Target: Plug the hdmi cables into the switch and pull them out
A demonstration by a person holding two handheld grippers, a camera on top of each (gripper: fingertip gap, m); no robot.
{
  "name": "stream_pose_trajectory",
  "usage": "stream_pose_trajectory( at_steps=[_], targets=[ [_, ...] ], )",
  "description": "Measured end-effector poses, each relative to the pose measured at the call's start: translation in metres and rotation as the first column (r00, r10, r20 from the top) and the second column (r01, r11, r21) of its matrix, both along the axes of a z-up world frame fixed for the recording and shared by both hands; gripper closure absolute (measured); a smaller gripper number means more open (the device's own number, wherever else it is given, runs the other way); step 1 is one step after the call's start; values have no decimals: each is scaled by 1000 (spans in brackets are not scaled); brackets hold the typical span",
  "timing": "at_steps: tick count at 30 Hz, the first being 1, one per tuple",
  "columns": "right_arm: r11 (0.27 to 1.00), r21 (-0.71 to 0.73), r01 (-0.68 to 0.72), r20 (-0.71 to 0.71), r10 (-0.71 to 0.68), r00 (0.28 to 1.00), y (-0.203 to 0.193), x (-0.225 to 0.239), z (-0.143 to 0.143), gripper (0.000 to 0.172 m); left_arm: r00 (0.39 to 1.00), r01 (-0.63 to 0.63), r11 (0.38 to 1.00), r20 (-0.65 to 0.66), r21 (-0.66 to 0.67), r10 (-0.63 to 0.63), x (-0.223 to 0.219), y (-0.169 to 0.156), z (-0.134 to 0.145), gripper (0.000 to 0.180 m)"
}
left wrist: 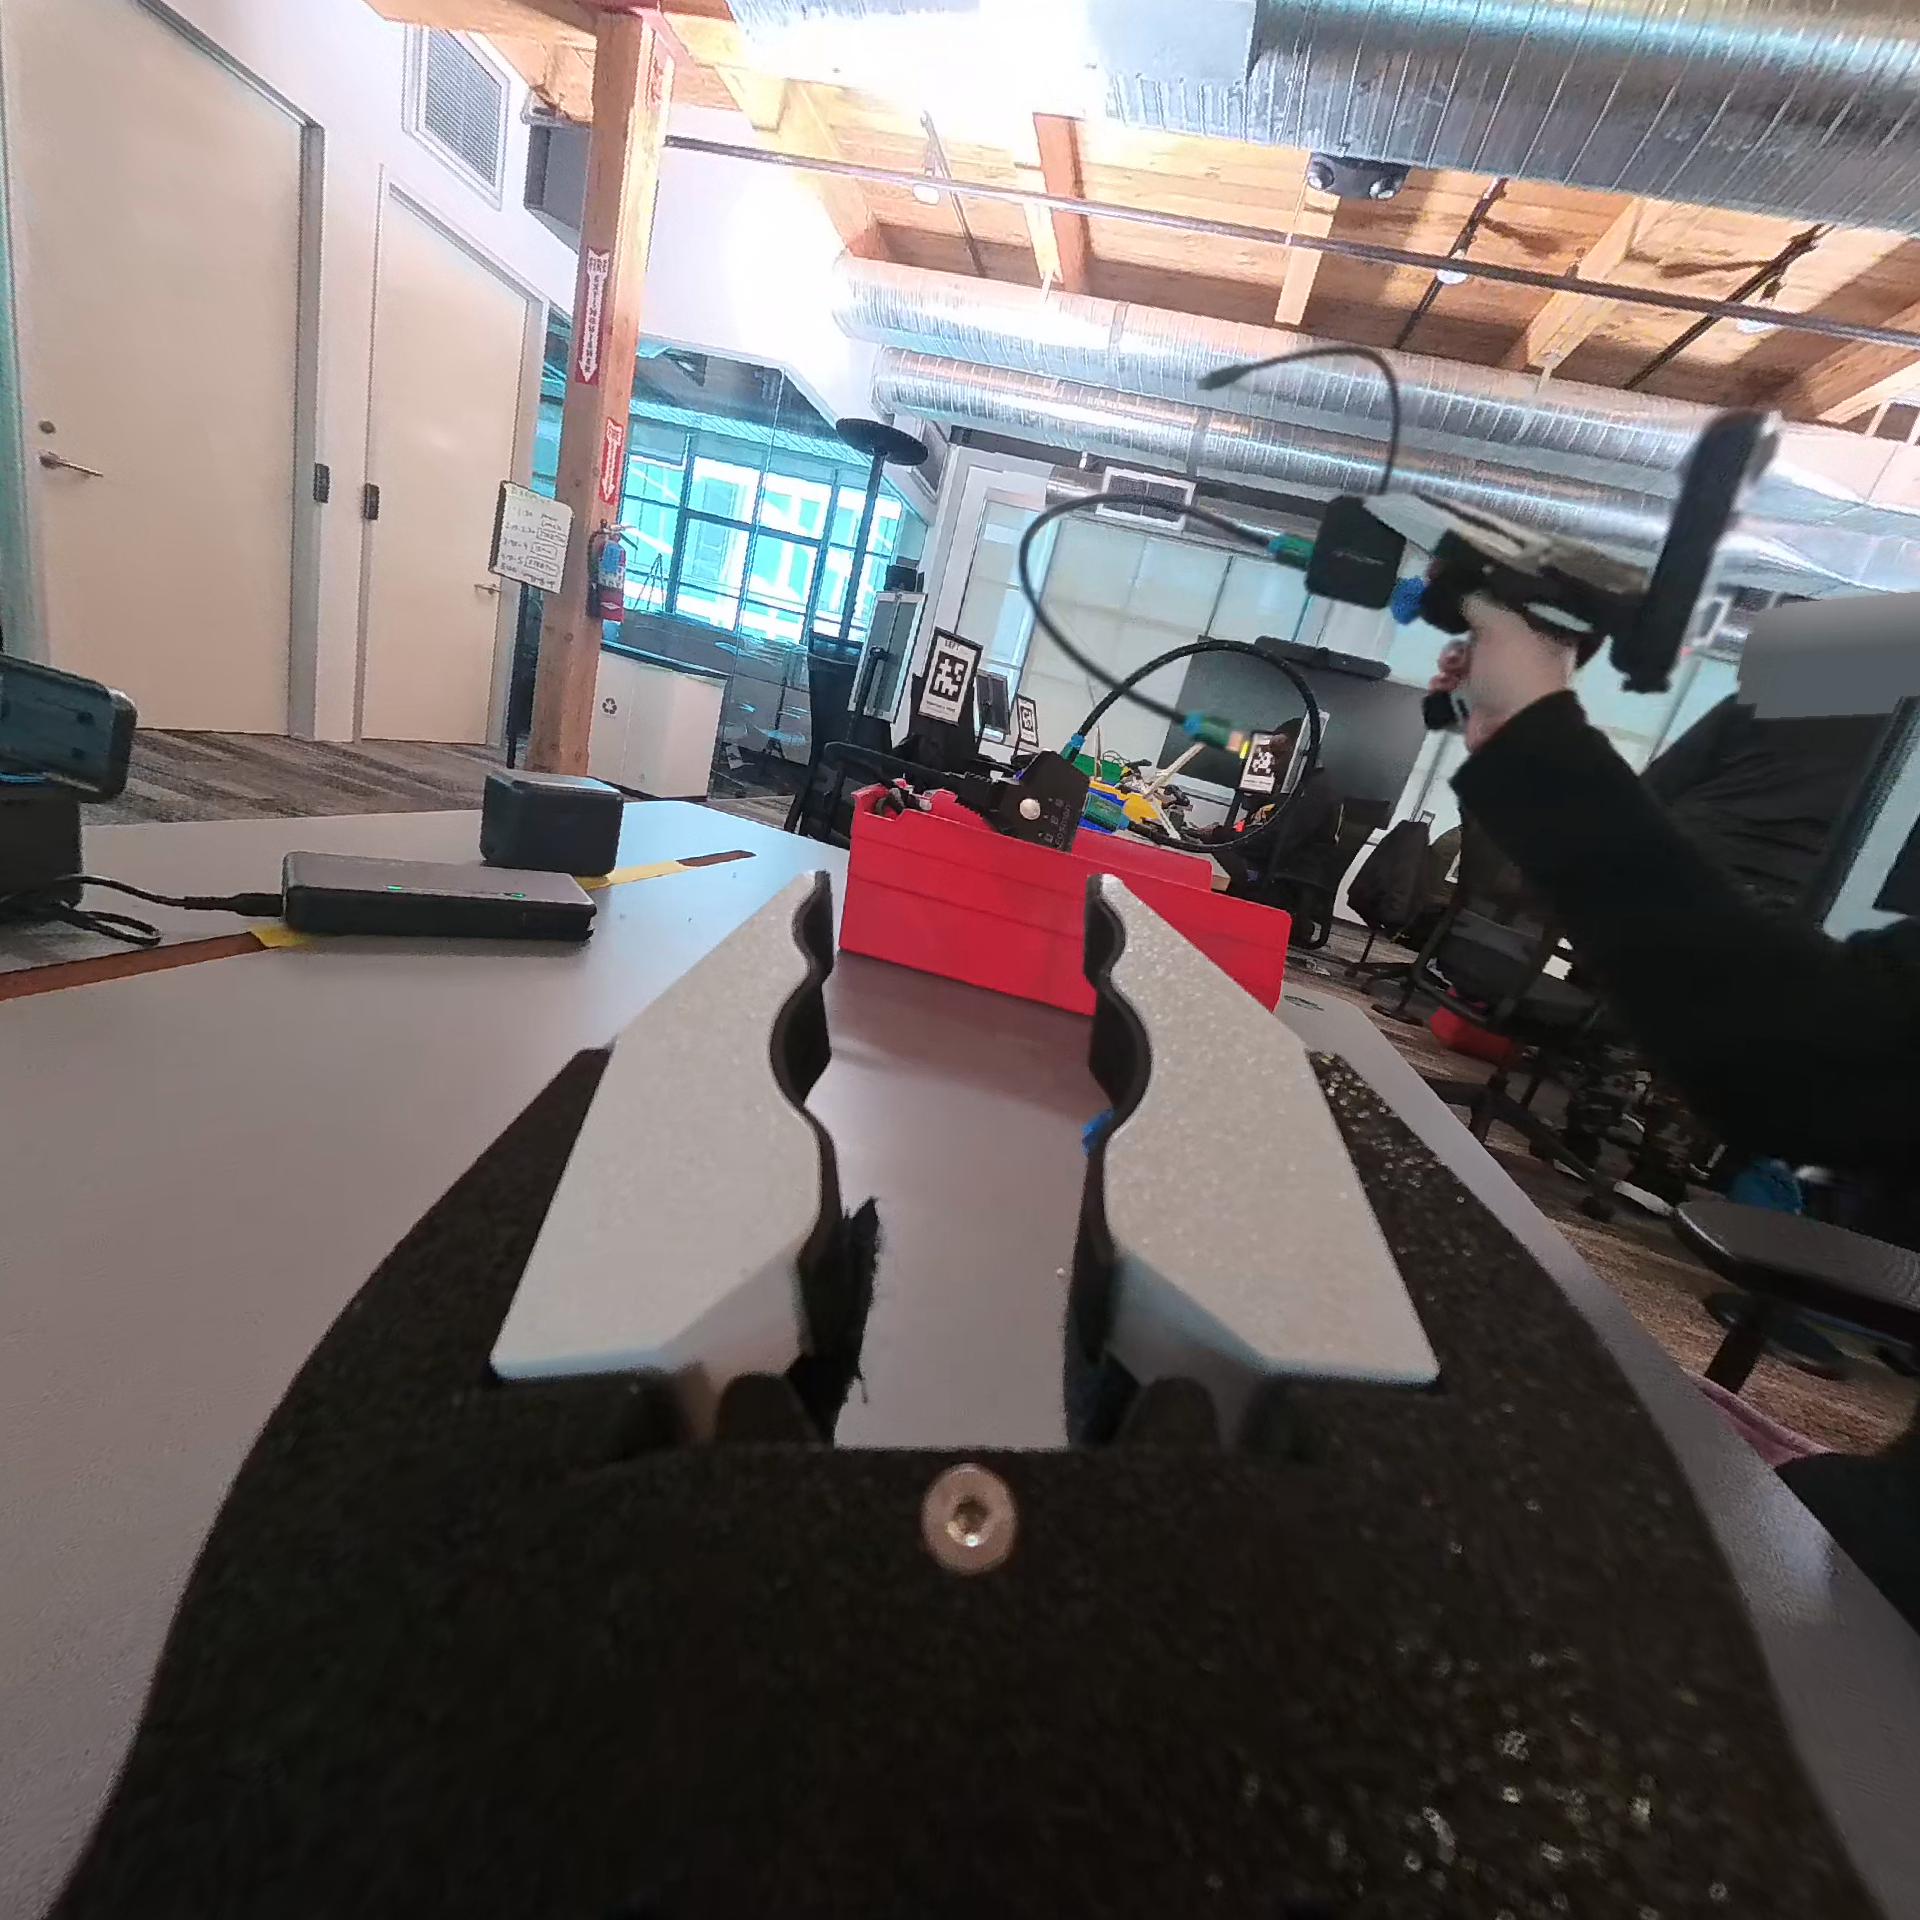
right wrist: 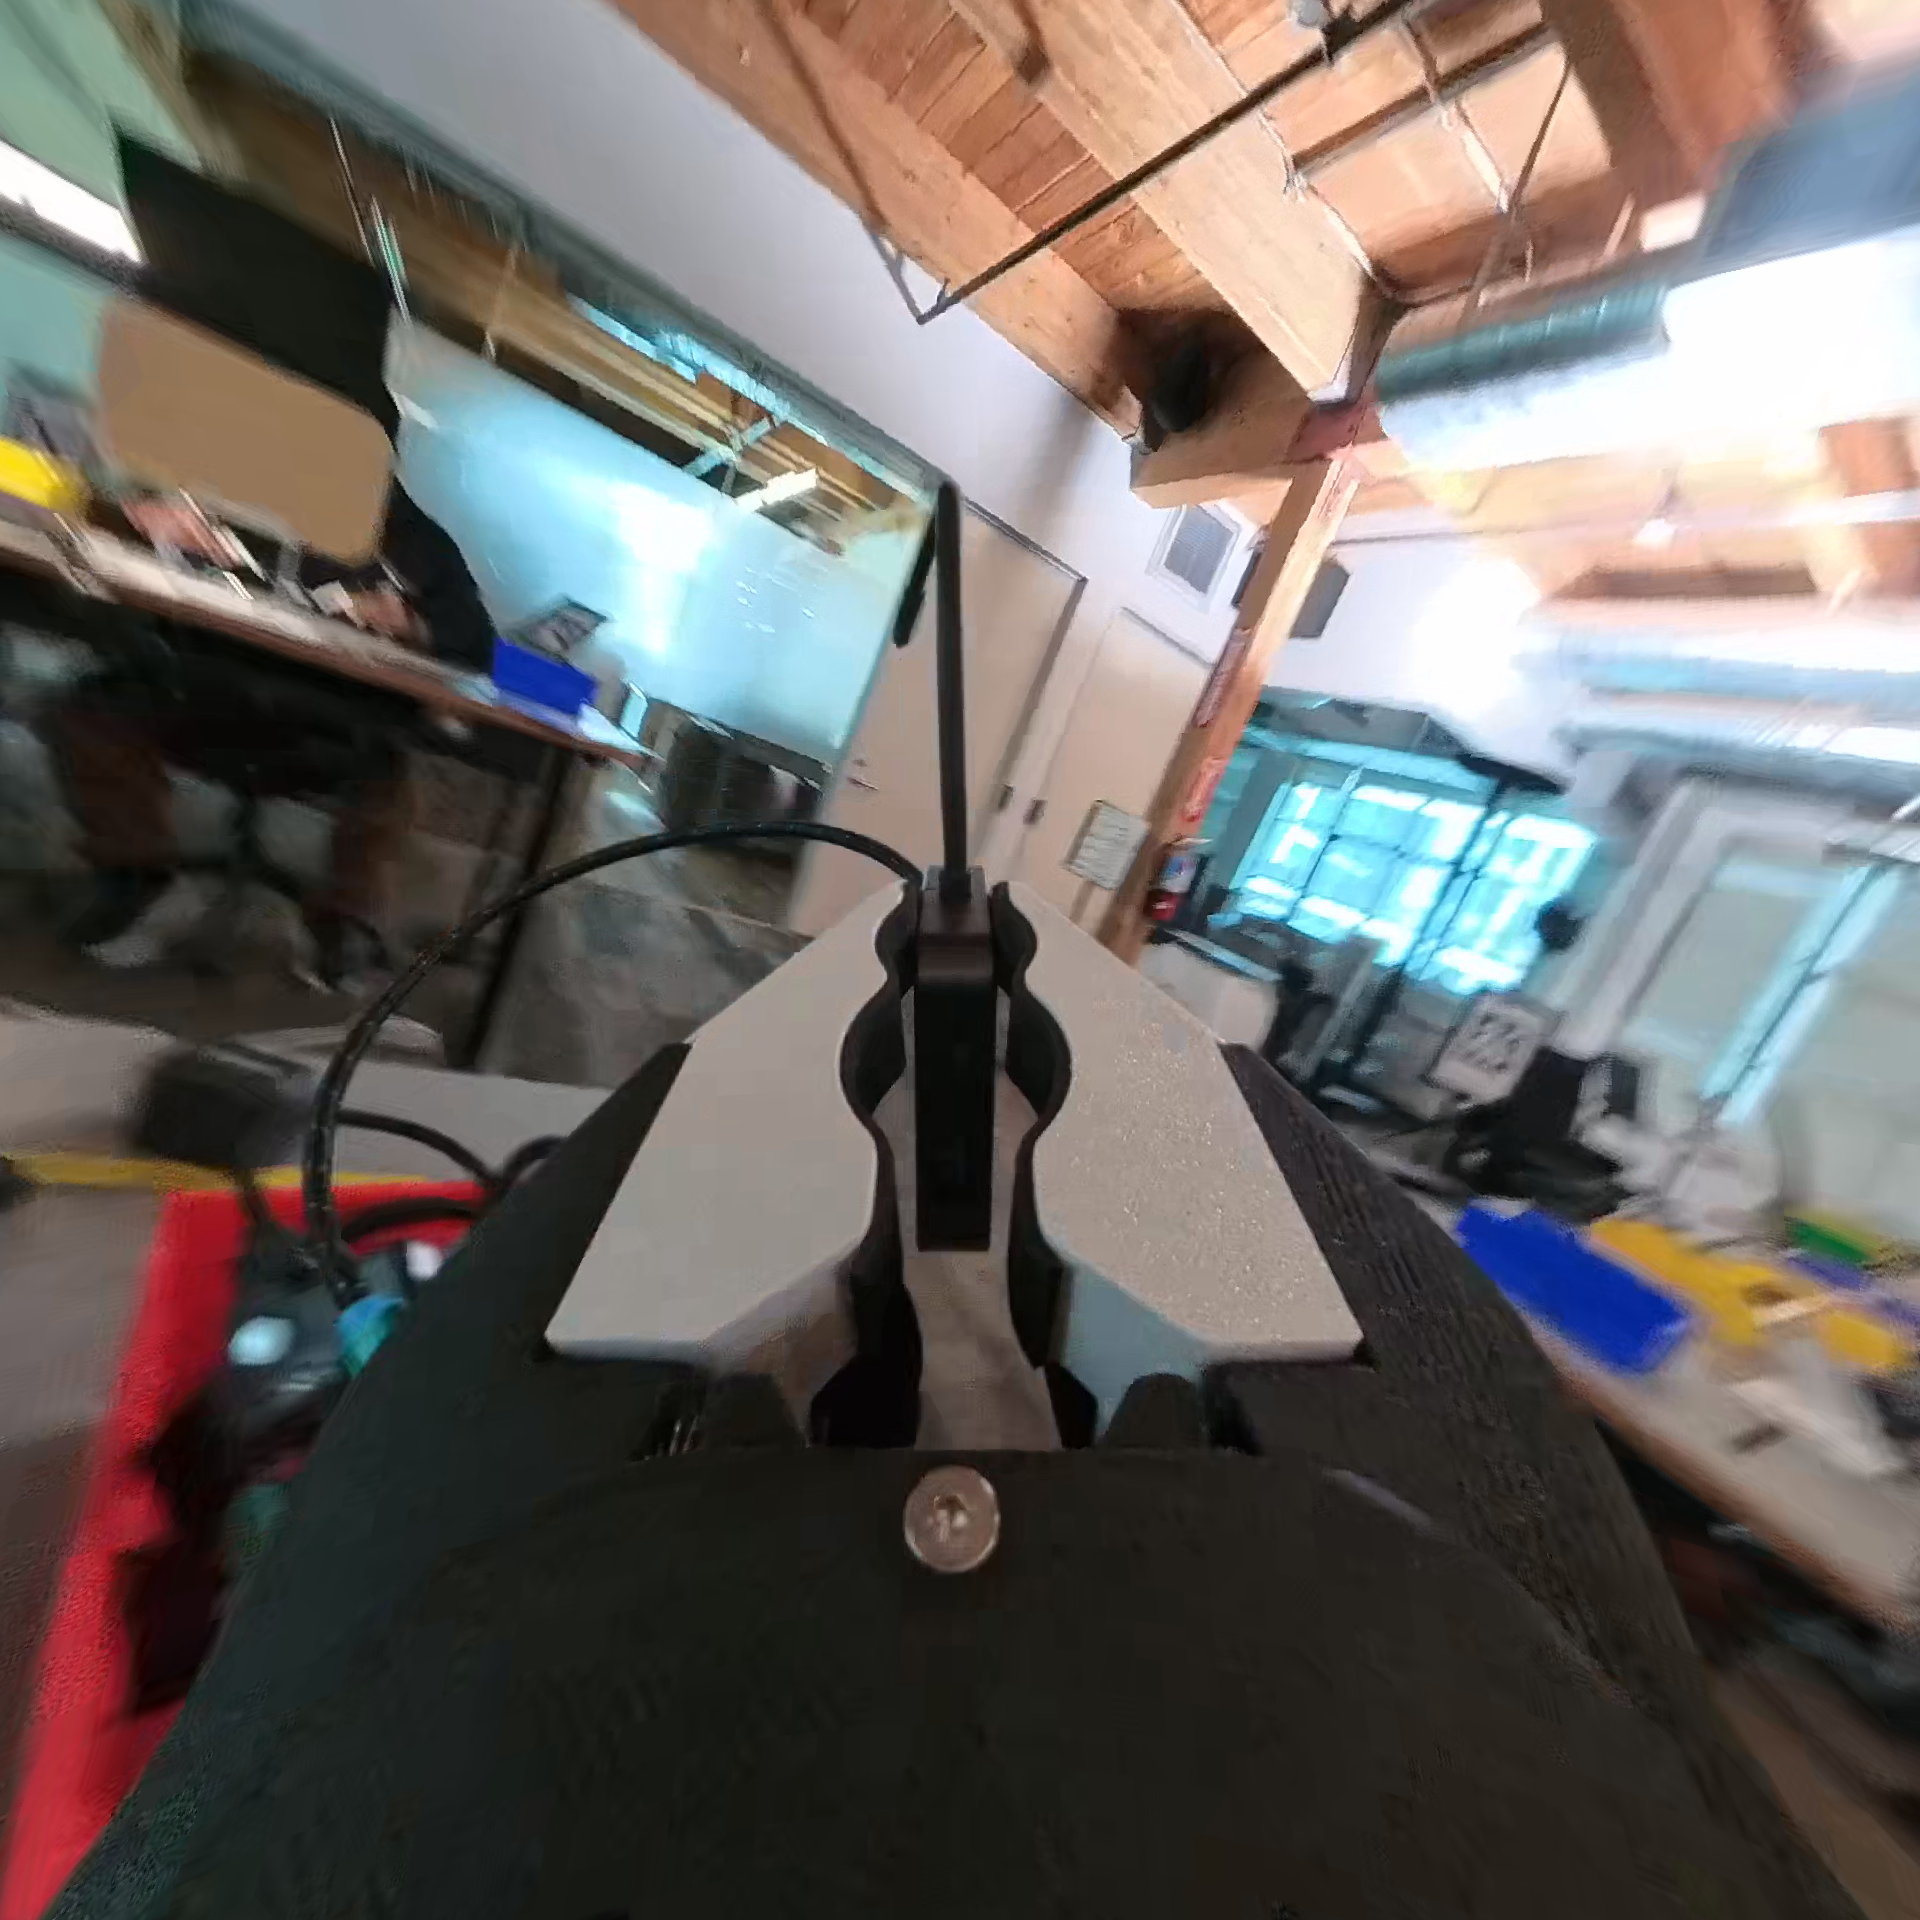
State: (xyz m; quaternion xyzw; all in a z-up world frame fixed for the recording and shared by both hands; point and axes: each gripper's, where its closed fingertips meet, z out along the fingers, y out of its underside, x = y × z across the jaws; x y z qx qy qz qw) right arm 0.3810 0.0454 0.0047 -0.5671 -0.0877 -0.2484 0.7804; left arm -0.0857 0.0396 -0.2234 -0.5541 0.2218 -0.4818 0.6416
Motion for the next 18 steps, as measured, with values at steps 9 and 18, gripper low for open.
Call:
stream_pose_trajectory(
  at_steps=[9,18],
  targets=[
    [795,-591,139,521,244,818,112,-60,-89,160,1000,3,1000,-3,-5,-3,1,0,-1,135],
    [171,-956,238,289,420,860,135,-44,-166,159,1000,12,1000,-9,-17,-12,2,1,-2,135]
  ],
)
